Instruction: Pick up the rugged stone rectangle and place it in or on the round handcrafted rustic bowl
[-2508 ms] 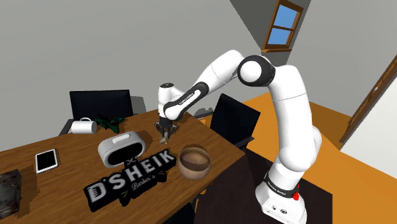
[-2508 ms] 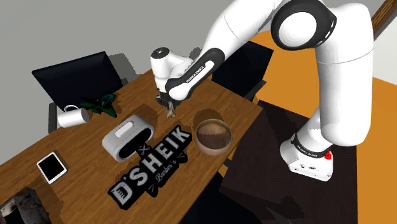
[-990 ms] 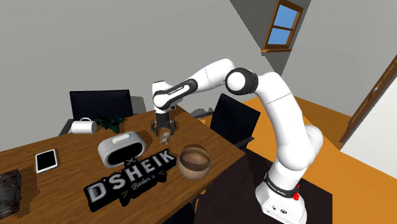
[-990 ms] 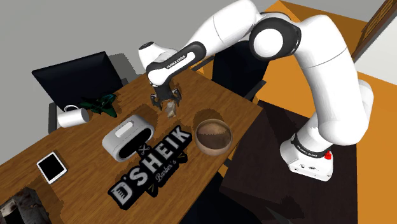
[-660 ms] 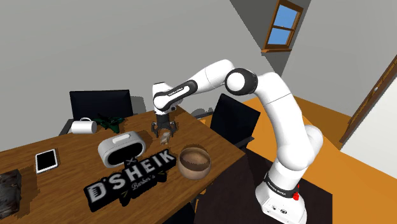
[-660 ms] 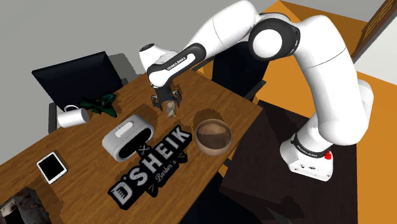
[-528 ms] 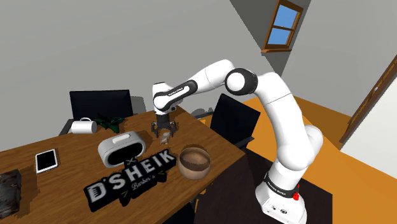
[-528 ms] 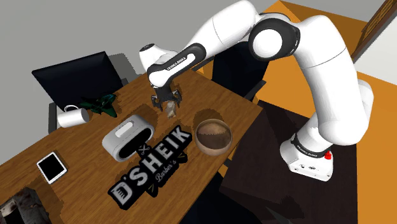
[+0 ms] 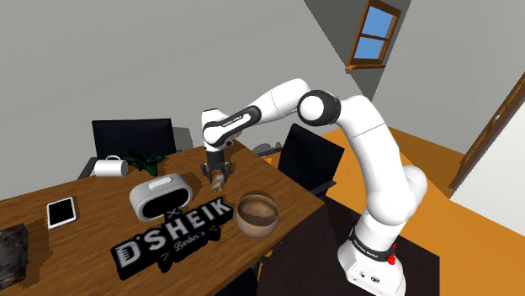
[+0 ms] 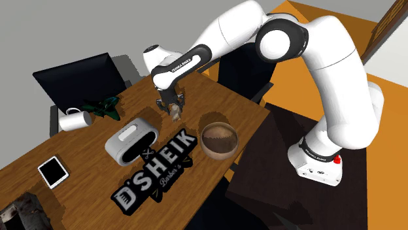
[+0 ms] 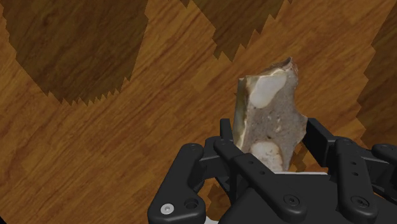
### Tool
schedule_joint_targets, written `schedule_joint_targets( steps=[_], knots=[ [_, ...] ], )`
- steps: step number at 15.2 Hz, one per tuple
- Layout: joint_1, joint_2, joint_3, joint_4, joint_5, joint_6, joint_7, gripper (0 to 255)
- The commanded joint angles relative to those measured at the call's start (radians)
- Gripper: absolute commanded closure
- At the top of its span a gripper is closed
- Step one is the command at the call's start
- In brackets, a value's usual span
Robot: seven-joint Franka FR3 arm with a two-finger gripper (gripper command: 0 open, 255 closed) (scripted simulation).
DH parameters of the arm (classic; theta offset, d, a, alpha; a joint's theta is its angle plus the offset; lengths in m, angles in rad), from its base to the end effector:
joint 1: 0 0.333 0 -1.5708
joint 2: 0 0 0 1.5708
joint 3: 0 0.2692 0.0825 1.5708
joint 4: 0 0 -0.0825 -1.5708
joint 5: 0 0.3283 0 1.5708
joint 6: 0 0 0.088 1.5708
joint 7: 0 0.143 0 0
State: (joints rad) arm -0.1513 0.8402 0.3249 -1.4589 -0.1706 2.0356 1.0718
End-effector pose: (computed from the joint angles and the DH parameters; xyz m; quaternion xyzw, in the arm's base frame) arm 0.6057 0.0712 0.1521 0.8982 -0.4227 -0.1194 0.0198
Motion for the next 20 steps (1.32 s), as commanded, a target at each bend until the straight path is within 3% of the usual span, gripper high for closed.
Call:
schedule_joint_targets(
  steps=[1, 20],
  knots=[
    [0.0, 0.0, 0.0, 0.0, 0.0, 0.0, 0.0, 255],
    [-0.017, -0.126, 0.026, 0.011, 0.03, -0.136, -0.004, 255]
  ],
)
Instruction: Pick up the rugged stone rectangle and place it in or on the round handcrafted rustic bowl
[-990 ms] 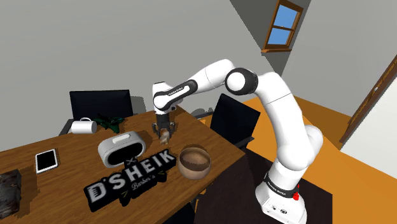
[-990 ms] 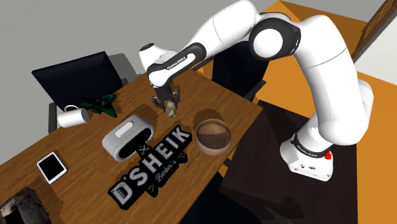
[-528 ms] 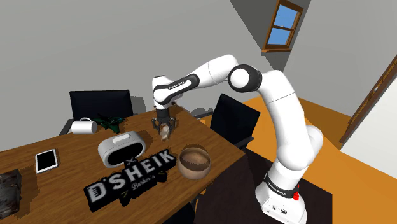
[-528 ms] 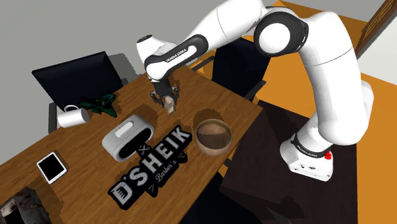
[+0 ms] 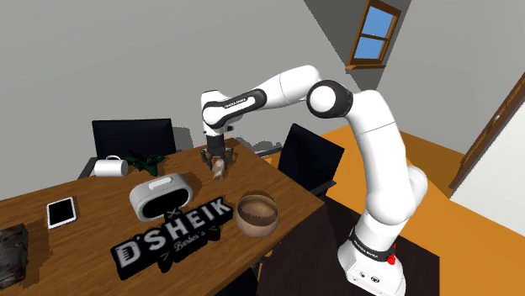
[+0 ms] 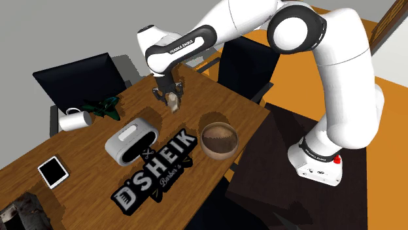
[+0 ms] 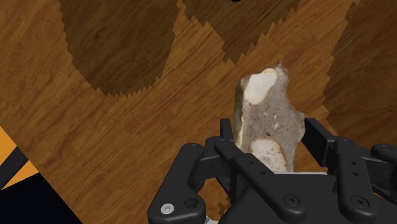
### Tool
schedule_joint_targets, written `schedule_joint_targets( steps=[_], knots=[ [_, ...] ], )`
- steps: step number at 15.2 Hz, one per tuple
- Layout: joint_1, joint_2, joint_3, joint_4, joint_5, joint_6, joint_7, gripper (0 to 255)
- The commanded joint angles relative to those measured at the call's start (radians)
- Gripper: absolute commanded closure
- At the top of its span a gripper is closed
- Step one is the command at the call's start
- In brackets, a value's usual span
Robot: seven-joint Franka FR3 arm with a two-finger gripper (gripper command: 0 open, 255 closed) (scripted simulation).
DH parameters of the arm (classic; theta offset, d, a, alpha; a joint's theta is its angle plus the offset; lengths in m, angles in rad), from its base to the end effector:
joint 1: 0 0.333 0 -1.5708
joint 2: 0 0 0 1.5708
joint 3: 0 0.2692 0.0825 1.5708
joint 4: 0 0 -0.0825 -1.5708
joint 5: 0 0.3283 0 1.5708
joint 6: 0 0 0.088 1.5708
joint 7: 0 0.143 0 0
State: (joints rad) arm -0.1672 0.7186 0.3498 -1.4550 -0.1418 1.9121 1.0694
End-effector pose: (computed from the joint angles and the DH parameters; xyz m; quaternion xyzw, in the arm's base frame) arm 0.6047 0.0718 0.2213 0.8981 -0.4227 -0.1194 0.0199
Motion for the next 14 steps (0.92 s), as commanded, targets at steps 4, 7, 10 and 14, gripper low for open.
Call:
schedule_joint_targets(
  steps=[4, 7, 10, 14],
  knots=[
    [-0.003, -0.03, 0.006, 0.021, 0.009, -0.051, -0.003, 255],
    [-0.005, -0.048, 0.01, 0.034, 0.014, -0.08, -0.003, 255],
    [-0.006, -0.064, 0.013, 0.049, 0.019, -0.111, -0.004, 255],
    [-0.006, -0.082, 0.017, 0.074, 0.024, -0.154, -0.004, 255]
  ],
)
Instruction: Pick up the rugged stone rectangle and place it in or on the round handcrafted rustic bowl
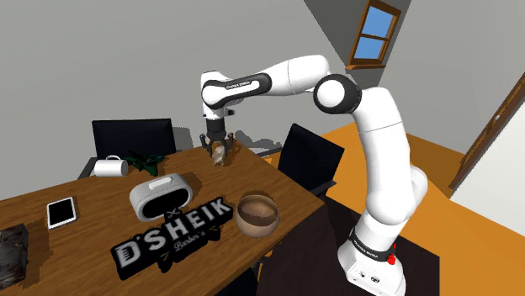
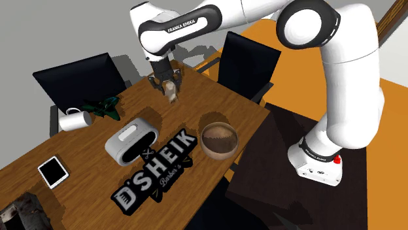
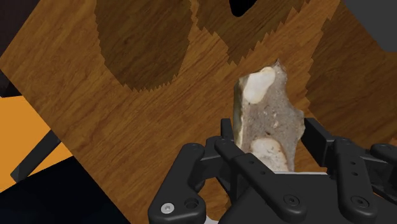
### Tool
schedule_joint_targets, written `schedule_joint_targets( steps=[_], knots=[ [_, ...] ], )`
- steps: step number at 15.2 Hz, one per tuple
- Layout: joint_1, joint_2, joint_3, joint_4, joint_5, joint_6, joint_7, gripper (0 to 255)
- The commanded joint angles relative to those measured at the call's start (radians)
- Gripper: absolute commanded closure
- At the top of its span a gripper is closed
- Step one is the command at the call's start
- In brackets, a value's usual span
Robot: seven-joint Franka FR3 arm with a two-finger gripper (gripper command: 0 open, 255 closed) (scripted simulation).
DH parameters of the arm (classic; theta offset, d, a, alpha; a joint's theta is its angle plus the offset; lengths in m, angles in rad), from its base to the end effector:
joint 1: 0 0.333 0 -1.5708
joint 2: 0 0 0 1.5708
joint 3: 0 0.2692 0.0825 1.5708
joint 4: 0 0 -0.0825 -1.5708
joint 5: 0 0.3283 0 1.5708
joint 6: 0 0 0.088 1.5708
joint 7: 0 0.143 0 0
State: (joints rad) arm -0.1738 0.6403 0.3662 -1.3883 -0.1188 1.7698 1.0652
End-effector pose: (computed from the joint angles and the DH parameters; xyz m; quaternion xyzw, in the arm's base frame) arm 0.6044 0.0710 0.2862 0.8982 -0.4227 -0.1195 0.0198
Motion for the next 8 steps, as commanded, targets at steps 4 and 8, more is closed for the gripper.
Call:
schedule_joint_targets(
  steps=[4, 8],
  knots=[
    [-0.011, -0.06, 0.01, -0.051, 0.015, -0.008, 0.003, 255],
    [-0.045, -0.229, 0.039, -0.309, 0.063, 0.087, 0.009, 255]
  ],
)
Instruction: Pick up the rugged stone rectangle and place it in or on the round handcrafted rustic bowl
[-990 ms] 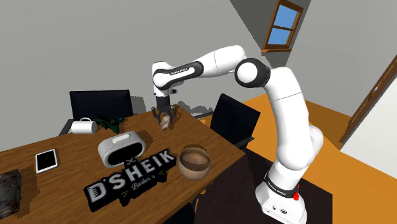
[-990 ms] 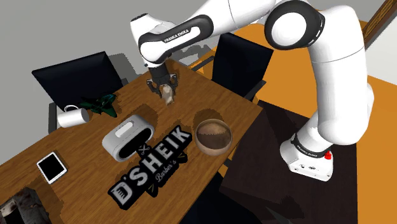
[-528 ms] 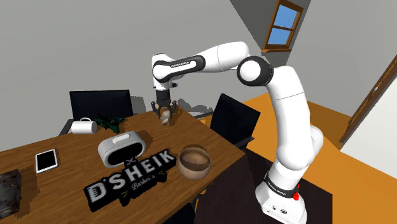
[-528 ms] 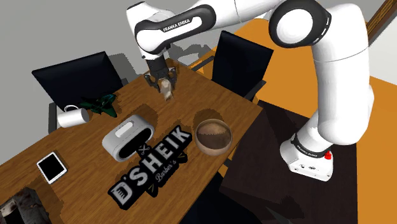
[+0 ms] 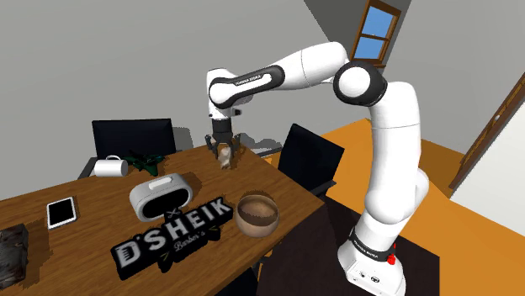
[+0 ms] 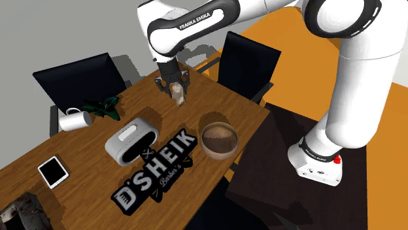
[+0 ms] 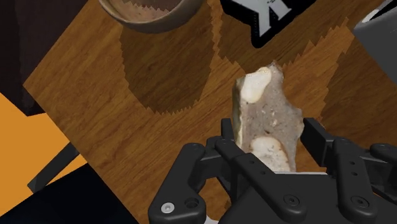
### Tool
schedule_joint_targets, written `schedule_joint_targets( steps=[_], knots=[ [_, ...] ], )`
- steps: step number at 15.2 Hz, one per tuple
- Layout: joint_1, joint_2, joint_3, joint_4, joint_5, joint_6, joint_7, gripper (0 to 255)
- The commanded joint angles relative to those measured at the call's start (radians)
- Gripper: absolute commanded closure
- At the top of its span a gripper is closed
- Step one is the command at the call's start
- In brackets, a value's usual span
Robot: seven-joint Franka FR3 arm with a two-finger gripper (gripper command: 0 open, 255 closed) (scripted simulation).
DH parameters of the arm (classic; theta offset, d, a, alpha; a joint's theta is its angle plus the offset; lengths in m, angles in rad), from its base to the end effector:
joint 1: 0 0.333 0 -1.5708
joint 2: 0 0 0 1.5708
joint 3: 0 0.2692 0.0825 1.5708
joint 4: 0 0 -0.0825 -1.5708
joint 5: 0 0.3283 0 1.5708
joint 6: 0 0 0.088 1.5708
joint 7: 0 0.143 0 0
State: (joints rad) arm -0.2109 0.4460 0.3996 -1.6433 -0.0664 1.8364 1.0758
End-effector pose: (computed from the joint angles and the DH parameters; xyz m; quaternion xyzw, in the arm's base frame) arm 0.5611 0.0835 0.3057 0.8982 -0.4225 -0.1197 0.0197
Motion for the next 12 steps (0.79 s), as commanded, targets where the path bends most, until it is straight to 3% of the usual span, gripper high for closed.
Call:
schedule_joint_targets(
  steps=[1, 7, 12],
  knots=[
    [-0.014, -0.075, 0.012, -0.11, 0.024, 0.039, -0.001, 255],
    [-0.035, -0.305, 0.051, -0.409, 0.121, 0.127, -0.015, 255],
    [-0.025, -0.496, 0.076, -0.618, 0.221, 0.163, -0.039, 255]
  ],
)
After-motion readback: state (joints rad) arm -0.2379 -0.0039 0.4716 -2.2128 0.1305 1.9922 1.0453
